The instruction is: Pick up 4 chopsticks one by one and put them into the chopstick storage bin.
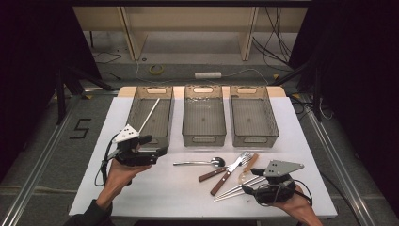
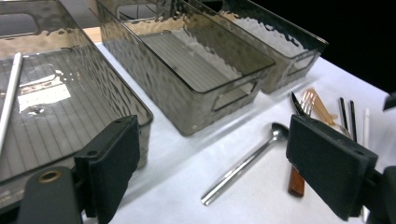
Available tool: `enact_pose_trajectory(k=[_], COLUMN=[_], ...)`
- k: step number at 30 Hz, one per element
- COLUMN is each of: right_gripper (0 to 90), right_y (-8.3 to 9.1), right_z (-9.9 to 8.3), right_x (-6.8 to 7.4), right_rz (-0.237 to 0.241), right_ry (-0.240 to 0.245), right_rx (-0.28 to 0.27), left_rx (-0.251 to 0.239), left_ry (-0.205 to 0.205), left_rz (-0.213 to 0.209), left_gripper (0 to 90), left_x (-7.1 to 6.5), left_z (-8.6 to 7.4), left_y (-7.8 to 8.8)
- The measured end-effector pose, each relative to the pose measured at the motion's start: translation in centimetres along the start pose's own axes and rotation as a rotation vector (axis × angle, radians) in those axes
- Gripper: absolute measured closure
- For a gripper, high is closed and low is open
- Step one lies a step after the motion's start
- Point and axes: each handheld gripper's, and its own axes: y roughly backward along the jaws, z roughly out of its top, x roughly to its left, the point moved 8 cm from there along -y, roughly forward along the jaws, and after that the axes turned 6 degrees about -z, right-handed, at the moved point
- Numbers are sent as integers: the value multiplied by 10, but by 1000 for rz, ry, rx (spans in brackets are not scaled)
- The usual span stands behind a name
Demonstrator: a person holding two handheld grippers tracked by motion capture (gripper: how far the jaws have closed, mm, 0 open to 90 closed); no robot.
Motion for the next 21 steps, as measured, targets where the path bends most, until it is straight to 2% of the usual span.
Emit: enact_pose_trajectory(k=[5,9,12,14,16,21], right_gripper=[329,341,378,395,413,478], right_y=[0,1,3,3,0,-3], right_z=[-2,-3,-5,-7,-12,-26], right_x=[-7,-16,-24,-29,-34,-41], right_rz=[4,-6,-20,-14,4,3], right_ry=[65,133,198,211,226,269], right_rx=[83,181,252,295,344,450], left_rx=[6,5,7,12,8,2], left_ry=[2,3,-11,-28,-27,-23], left_rz=[-21,-37,-43,-43,-41,-39], left_gripper=[172,169,167,166,167,167], left_x=[-8,-15,-20,-22,-23,-25], left_z=[-9,-14,-16,-17,-18,-21], left_y=[0,2,3,4,5,7])
